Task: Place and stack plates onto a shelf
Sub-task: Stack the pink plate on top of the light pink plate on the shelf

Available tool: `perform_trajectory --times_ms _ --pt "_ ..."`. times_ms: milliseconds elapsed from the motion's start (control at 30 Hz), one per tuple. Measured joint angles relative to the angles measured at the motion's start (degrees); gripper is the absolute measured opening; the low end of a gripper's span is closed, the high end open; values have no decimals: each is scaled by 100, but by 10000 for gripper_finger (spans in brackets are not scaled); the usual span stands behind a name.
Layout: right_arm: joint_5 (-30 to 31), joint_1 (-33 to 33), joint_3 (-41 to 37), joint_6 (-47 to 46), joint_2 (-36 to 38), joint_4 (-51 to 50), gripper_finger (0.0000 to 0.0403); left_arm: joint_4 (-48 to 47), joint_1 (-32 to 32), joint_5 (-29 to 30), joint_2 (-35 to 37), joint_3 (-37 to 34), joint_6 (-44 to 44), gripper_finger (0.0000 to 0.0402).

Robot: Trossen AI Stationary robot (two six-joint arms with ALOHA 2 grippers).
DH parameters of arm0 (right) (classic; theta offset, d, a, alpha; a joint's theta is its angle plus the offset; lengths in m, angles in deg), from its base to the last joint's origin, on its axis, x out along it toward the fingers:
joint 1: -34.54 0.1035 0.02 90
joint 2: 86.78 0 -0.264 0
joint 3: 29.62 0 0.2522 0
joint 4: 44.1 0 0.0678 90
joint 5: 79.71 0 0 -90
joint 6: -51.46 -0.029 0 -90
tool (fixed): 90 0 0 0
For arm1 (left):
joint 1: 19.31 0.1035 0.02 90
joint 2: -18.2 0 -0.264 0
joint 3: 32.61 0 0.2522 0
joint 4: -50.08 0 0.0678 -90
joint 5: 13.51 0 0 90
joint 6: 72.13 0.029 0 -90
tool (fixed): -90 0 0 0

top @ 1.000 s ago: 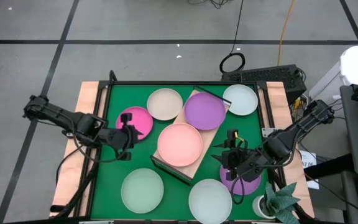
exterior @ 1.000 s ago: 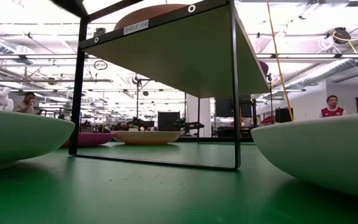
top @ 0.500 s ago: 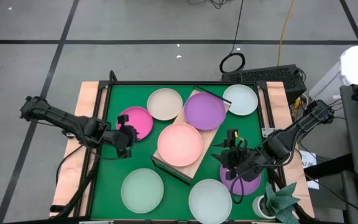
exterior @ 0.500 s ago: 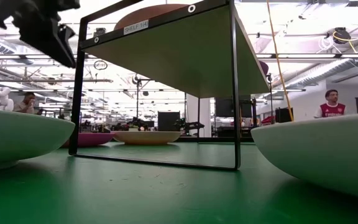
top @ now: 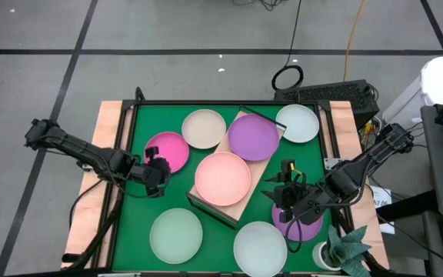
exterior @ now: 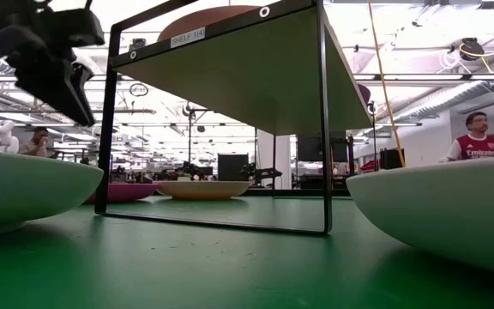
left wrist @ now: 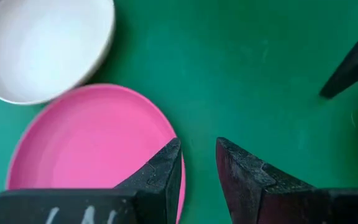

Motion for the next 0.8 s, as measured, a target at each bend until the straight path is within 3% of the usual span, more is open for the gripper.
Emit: perform_trajectory --times_ms 167,500,800 --pt "-2 0 0 13 0 2 157 85 0 -135 0 -354 -107 118" --pt "-2 0 0 17 0 2 157 732 0 -201 0 -984 -238 186" --pt "-2 0 0 17 0 3 157 942 0 -204 0 -1254 -336 189"
